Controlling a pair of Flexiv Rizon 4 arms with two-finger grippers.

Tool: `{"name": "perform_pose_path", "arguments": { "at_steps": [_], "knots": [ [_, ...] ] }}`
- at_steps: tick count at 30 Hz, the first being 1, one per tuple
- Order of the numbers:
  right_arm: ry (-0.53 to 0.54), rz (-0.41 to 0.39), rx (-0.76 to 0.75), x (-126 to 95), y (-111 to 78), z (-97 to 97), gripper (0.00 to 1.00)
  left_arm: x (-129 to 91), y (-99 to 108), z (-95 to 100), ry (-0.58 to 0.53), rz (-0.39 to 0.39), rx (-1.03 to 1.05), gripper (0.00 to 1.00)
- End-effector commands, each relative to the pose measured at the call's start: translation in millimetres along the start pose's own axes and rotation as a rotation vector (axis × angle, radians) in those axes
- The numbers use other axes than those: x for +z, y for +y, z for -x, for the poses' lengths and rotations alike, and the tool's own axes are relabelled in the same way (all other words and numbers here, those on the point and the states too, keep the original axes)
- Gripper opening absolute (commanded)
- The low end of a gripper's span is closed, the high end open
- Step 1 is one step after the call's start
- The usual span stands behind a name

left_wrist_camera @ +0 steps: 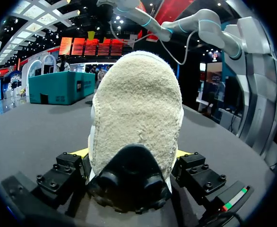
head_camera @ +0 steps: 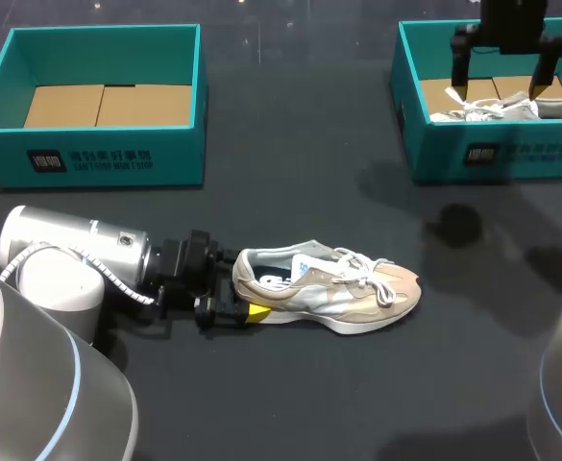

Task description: Take the shoe out of the shoebox, open the shoe tongue, remove and reinsert the insole, then place the shoe into the shoebox

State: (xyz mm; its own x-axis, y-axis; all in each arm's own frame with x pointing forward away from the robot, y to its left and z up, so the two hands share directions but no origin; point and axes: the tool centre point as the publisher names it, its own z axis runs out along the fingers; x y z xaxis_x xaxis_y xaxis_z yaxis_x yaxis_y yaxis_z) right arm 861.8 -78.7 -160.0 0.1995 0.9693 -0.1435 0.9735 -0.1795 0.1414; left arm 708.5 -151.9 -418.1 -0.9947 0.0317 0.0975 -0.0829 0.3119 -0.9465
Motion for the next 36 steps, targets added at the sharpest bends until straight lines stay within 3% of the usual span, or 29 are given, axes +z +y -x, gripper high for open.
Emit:
{"name": "perform_pose_path", "arguments": {
  "at_steps": [1, 8, 15, 18, 21, 34, 36],
  "knots": [
    [0.004, 0.030, -0.010, -5.1, -2.7, -8.0, 1.00, 3.4, 5.0, 2.2, 0.000, 0.000, 0.000, 0.00],
    [-0.068, 0.046, -0.059, -5.6, -44.9, -57.1, 1.00, 3.4, 5.0, 2.2, 0.000, 0.000, 0.000, 0.00],
    [-0.038, 0.049, -0.071, 1.1, -86.3, -98.5, 1.00, 3.4, 5.0, 2.2, 0.000, 0.000, 0.000, 0.00],
    [0.000, 0.041, -0.059, 1.4, -101.2, -105.7, 1.00, 3.4, 5.0, 2.2, 0.000, 0.000, 0.000, 0.00],
    [0.051, -0.016, -0.037, -3.0, -109.1, -106.2, 1.00, 3.4, 5.0, 2.2, 0.000, 0.000, 0.000, 0.00],
    [0.051, -0.016, -0.037, -3.0, -109.1, -106.2, 1.00, 3.4, 5.0, 2.2, 0.000, 0.000, 0.000, 0.00],
    [0.055, 0.015, -0.069, -4.4, -120.5, -123.7, 1.00, 3.4, 5.0, 2.2, 0.000, 0.000, 0.000, 0.00]
  ]
}}
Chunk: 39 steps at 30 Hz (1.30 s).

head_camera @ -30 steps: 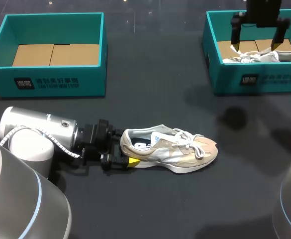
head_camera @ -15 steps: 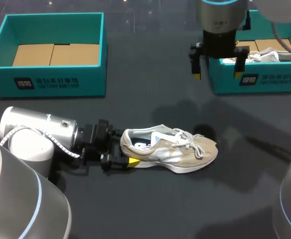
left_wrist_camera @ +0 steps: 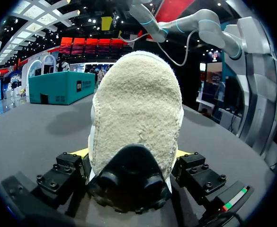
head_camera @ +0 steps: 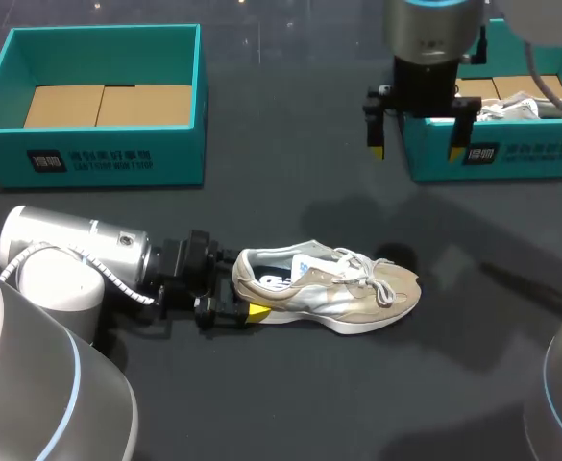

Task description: Take the shoe out of the shoebox, open the shoe tongue, remove and reinsert the insole, then place the shoe into the shoebox

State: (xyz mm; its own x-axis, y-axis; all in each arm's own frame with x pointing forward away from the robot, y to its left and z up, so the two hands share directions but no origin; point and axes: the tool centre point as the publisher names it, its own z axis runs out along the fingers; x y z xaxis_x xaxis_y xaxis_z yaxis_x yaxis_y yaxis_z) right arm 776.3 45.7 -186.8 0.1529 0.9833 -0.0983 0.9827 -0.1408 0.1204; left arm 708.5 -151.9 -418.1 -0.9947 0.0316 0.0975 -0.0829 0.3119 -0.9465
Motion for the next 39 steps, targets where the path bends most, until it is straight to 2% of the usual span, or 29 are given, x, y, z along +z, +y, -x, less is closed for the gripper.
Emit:
{"name": "perform_pose_path", "arguments": {
  "at_steps": [1, 8, 12, 14, 20, 23, 25, 36, 39],
  "knots": [
    [-0.027, 0.034, -0.025, 2.4, -16.0, -25.8, 1.00, 3.4, 5.0, 2.1, 0.000, 0.000, 0.000, 0.00],
    [-0.066, 0.064, -0.062, 12.4, -59.3, -80.1, 1.00, 3.4, 5.0, 2.1, 0.000, 0.000, 0.000, 0.00],
    [-0.066, 0.058, -0.052, 17.4, -78.0, -98.2, 1.00, 3.4, 5.0, 2.1, 0.000, 0.000, 0.000, 0.00],
    [-0.103, 0.054, -0.041, 21.0, -84.9, -106.3, 1.00, 3.4, 5.0, 2.1, 0.000, 0.000, 0.000, 0.00],
    [-0.123, 0.036, 0.014, 32.2, -99.2, -117.2, 1.00, 3.4, 5.0, 2.1, 0.000, 0.000, 0.000, 0.00],
    [-0.097, 0.036, 0.025, 36.9, -109.4, -123.5, 1.00, 3.4, 5.0, 2.1, 0.000, 0.000, 0.000, 0.00],
    [-0.062, 0.058, -0.040, 38.9, -115.3, -130.2, 1.00, 3.4, 5.0, 2.1, 0.000, 0.000, 0.000, 0.00],
    [-0.062, 0.058, -0.040, 38.9, -115.3, -130.2, 1.00, 3.4, 5.0, 2.1, 0.000, 0.000, 0.000, 0.00],
    [-0.117, 0.064, -0.037, 50.3, -118.8, -144.3, 1.00, 3.4, 5.0, 2.1, 0.000, 0.000, 0.000, 0.00]
  ]
}}
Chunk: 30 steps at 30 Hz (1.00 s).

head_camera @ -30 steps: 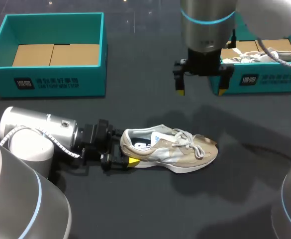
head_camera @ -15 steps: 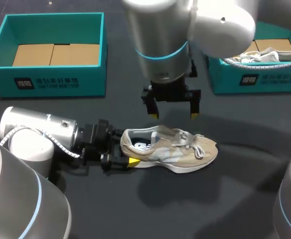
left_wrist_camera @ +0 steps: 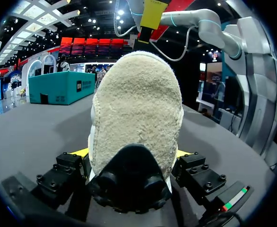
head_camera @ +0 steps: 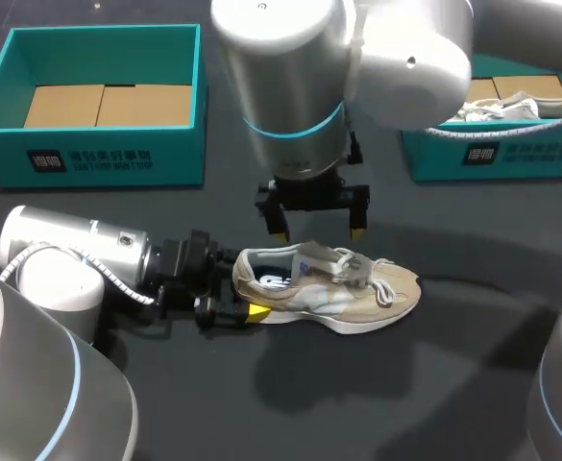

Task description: Take the shoe out of the shoebox, open the shoe tongue, remove and reinsert the insole, then place the shoe into the shoebox

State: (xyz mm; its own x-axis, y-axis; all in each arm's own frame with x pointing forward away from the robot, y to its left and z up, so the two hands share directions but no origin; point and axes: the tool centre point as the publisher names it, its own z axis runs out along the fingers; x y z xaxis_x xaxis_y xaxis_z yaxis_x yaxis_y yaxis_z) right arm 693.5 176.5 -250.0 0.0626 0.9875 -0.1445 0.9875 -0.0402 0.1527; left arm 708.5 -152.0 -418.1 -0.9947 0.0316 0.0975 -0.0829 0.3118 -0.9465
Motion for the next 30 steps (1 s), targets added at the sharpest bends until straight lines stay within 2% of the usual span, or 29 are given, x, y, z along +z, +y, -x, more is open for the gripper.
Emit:
{"name": "perform_pose_path", "arguments": {
  "at_steps": [1, 4, 13, 22, 30],
  "knots": [
    [-0.096, 0.021, 0.053, 13.9, -10.3, -26.7, 1.00, 3.4, 5.0, 2.1, 0.000, 0.000, 0.000, 0.00],
    [-0.129, 0.021, 0.062, 23.8, -11.1, -33.1, 1.00, 3.4, 5.0, 2.1, 0.000, 0.000, 0.000, 0.00],
    [-0.176, 0.017, 0.104, 43.1, -13.9, -36.4, 1.00, 3.4, 5.0, 2.1, 0.000, 0.000, 0.000, 0.00],
    [-0.213, 0.049, 0.157, 57.4, -19.4, -33.5, 1.00, 3.4, 5.0, 2.1, 0.000, 0.000, 0.000, 0.00],
    [-0.229, 0.058, 0.198, 69.2, -15.1, -29.9, 1.00, 3.4, 5.0, 2.1, 0.000, 0.000, 0.000, 0.00]
  ]
}}
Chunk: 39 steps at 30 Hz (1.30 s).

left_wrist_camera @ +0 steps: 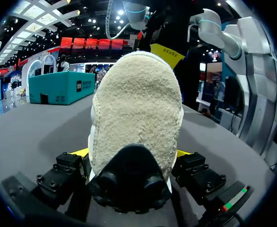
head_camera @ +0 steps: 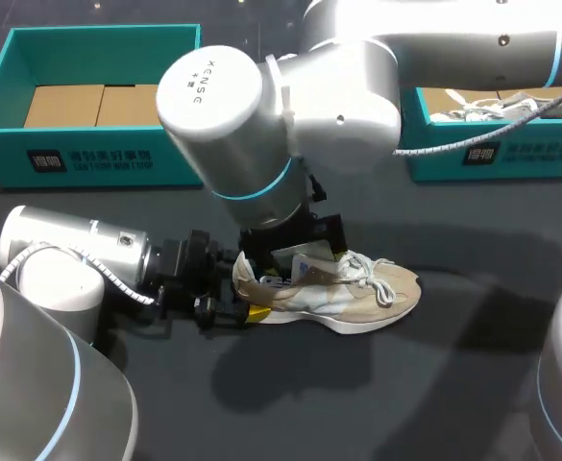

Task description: Take the shoe out of the shoebox, open the shoe tongue, remove and reinsert the insole, then place the shoe into the shoebox

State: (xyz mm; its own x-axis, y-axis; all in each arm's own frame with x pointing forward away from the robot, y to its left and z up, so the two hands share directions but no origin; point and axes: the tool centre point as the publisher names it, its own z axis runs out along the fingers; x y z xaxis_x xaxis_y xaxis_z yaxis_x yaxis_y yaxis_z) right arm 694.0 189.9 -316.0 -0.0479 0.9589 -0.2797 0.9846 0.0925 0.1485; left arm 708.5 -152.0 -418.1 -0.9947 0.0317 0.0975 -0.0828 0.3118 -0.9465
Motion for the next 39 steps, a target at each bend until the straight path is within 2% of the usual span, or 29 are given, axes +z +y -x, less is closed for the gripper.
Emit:
{"name": "perform_pose_path", "arguments": {
  "at_steps": [1, 16, 29, 35, 37, 39],
  "knots": [
    [-0.117, 0.006, 0.329, 6.5, -3.5, -7.8, 1.00, 3.4, 5.1, 2.1, 0.000, 0.000, 0.000, 0.00],
    [-0.157, 0.007, 0.417, 27.9, -1.4, -3.9, 1.00, 3.4, 5.1, 2.1, 0.000, 0.000, 0.000, 0.00],
    [-0.181, 0.009, 0.468, 41.4, -1.9, 6.9, 1.00, 3.4, 5.1, 2.1, 0.000, 0.000, 0.000, 0.00],
    [-0.183, 0.006, 0.488, 45.4, -1.6, 14.2, 0.93, 3.4, 5.1, 2.1, 0.000, 0.000, 0.000, 0.00],
    [-0.183, 0.008, 0.494, 44.3, -2.0, 17.1, 0.87, 3.4, 5.1, 2.1, 0.000, 0.000, 0.000, 0.00],
    [-0.184, 0.010, 0.499, 42.2, -2.2, 20.7, 0.75, 3.4, 5.1, 2.1, 0.000, 0.000, 0.000, 0.00]
  ]
}}
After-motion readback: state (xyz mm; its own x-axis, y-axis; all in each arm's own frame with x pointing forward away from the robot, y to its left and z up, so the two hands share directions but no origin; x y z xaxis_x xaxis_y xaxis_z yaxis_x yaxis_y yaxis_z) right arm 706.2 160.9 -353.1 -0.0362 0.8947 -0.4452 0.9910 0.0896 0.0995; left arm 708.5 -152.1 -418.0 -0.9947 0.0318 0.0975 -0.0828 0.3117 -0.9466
